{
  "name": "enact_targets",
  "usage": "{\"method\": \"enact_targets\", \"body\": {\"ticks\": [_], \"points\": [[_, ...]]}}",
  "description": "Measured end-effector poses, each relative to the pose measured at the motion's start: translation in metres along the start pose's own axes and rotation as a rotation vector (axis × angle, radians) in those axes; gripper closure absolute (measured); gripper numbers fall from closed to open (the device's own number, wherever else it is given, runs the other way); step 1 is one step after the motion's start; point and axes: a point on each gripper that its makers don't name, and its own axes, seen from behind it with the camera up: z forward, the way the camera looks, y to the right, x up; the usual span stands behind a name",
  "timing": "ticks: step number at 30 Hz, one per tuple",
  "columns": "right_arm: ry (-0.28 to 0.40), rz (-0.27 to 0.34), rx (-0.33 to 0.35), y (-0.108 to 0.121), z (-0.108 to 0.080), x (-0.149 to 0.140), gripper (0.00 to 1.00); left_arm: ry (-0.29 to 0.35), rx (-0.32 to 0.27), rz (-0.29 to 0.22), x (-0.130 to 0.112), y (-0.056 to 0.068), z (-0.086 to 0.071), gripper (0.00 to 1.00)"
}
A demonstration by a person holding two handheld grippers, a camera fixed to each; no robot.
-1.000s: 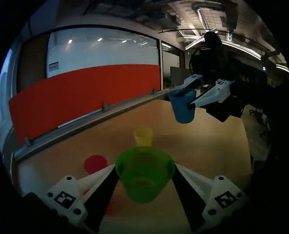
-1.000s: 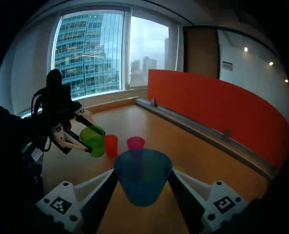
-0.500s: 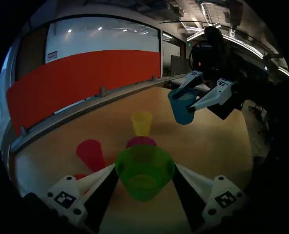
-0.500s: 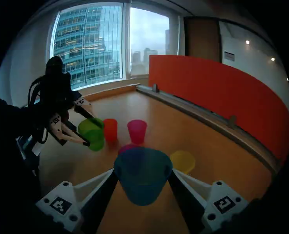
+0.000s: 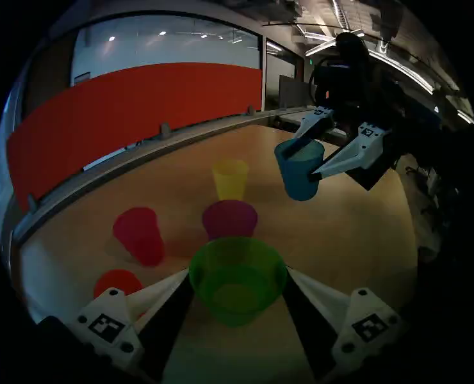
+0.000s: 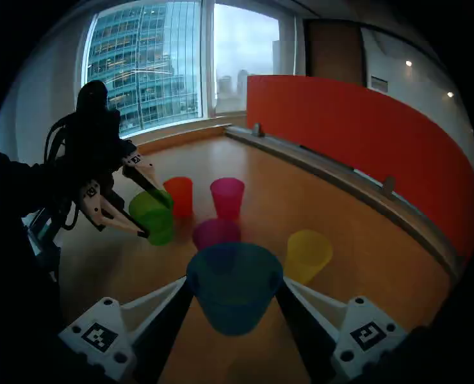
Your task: Pour water
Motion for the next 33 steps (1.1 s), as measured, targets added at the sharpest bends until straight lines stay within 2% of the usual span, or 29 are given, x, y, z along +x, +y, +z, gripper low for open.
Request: {"method": "enact_targets", "body": {"ticks": [14,33], "points": [[-0.022,0.011,0.005,0.0,0.011,-0.014,0.1,-0.083,-0.035,0.012,-0.024,0.005,0.015,0.13],[-0.033,0.011,0.001,0.002,0.014,-0.017,0.1,-0.102,-0.048,0.003,-0.035,0.005,0.021,0.13]]}}
